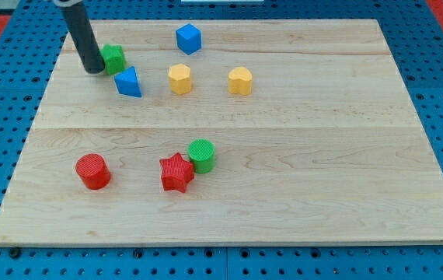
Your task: Move the green star to the top leftcorner
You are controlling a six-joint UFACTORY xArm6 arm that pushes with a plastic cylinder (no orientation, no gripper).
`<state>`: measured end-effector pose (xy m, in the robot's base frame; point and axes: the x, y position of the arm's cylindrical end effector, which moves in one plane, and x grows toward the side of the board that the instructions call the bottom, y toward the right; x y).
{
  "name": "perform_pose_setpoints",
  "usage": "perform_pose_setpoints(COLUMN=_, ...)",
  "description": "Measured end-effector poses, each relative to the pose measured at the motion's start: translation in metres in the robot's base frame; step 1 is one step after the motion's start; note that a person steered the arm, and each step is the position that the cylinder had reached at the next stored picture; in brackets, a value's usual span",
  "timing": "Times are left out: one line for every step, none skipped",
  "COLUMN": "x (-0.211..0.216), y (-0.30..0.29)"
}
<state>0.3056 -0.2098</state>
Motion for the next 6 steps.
perform_pose_setpoints(x=0.05, y=0.034)
perform_pose_setpoints(x=0.029, y=0.049)
perform_pose_setpoints(x=-0.026, y=0.037)
perform_pose_setpoints(x=-0.052, y=0.024)
perform_pose_setpoints(x=-0.032, y=0.035)
perform_pose_setpoints(x=-0.032, y=0.036)
